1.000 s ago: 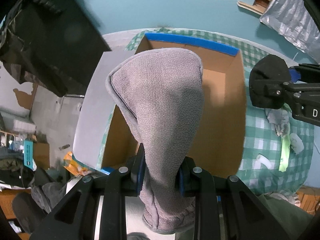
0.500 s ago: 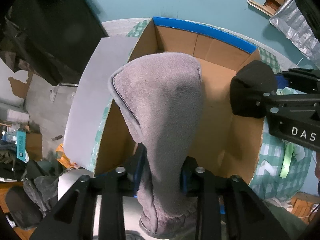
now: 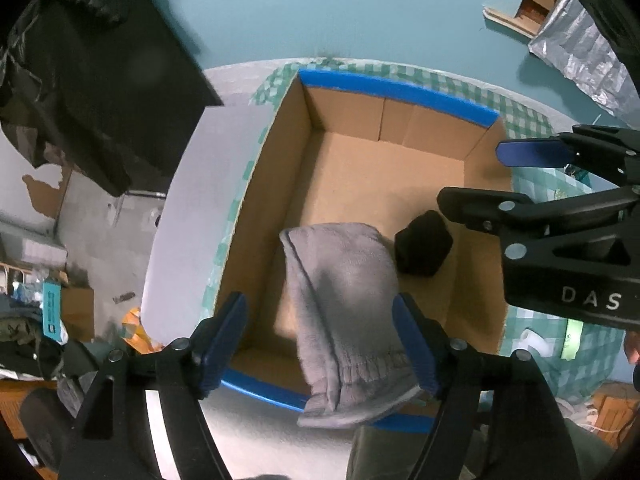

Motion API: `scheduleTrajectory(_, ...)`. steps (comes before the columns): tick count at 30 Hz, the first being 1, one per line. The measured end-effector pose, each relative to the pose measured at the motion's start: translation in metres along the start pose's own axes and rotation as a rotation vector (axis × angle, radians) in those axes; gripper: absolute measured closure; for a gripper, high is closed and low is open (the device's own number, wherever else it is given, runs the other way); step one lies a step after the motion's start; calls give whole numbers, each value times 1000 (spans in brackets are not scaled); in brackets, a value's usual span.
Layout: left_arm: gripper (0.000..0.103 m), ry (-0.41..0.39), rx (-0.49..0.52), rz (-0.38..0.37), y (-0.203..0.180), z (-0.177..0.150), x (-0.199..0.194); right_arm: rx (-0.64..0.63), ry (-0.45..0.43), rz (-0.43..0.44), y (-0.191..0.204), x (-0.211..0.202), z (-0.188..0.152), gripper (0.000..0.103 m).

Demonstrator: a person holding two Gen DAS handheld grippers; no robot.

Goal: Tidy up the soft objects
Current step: 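Open both tools to drop the socks in the box and withdraw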

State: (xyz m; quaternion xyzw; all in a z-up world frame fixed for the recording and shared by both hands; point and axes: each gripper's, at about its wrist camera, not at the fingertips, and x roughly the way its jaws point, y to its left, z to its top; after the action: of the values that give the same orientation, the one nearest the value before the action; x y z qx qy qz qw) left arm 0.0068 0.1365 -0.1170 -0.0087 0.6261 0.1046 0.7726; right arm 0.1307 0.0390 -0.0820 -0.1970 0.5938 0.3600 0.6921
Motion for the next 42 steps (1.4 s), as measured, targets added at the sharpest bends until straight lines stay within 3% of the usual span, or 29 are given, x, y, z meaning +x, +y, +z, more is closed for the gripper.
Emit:
scheduleTrajectory(20, 27, -90, 77, -9, -32, -5, -50, 67, -71, -22, -31, -63, -33, 33)
scheduleTrajectory(42, 27, -125, 261, -66, -110, -18, -72, 182, -87, -109, -92, -117, -115, 33)
